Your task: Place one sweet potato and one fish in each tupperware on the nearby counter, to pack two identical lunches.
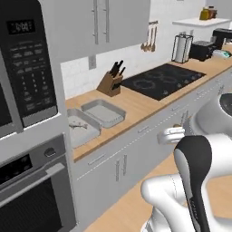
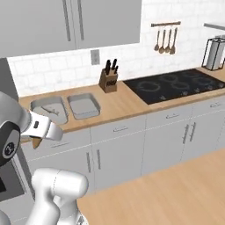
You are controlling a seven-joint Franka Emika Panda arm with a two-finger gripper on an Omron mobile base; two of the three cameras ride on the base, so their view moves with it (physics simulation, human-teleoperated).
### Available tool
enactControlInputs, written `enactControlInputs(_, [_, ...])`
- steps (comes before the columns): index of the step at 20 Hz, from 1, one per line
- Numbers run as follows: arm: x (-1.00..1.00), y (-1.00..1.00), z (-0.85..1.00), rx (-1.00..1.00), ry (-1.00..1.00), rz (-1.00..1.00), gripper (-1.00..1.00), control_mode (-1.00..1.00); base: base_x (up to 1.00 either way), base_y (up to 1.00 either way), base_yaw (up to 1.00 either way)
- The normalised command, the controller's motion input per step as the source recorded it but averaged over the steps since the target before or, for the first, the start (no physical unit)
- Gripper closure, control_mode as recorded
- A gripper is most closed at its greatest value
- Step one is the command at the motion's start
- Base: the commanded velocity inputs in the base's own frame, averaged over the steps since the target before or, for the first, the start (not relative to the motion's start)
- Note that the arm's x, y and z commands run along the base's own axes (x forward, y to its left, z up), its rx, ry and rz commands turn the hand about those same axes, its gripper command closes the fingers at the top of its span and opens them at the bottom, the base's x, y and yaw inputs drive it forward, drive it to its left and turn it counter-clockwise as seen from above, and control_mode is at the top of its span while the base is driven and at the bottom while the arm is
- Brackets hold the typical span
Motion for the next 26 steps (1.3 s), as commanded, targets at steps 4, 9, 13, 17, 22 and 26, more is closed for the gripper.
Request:
enactControlInputs(4, [0.00, 0.00, 0.00, 0.00, 0.00, 0.00, 1.00, 1.00, 0.99, -0.30, 0.42])
enactControlInputs(9, [0.00, 0.00, 0.00, 0.00, 0.00, 0.00, 1.00, 1.00, 0.52, -0.15, 0.61])
enactControlInputs(13, [0.00, 0.00, 0.00, 0.00, 0.00, 0.00, 1.00, 1.00, 0.01, 0.00, 0.59])
enactControlInputs(17, [0.00, 0.00, 0.00, 0.00, 0.00, 0.00, 1.00, 1.00, 0.00, -0.01, 0.22])
enactControlInputs(22, [0.00, 0.00, 0.00, 0.00, 0.00, 0.00, 1.00, 1.00, 0.53, 0.00, 0.00])
enactControlInputs(26, [0.72, 0.23, -0.09, 0.00, 0.00, 0.00, 1.00, -1.00, 0.18, 0.00, 0.00])
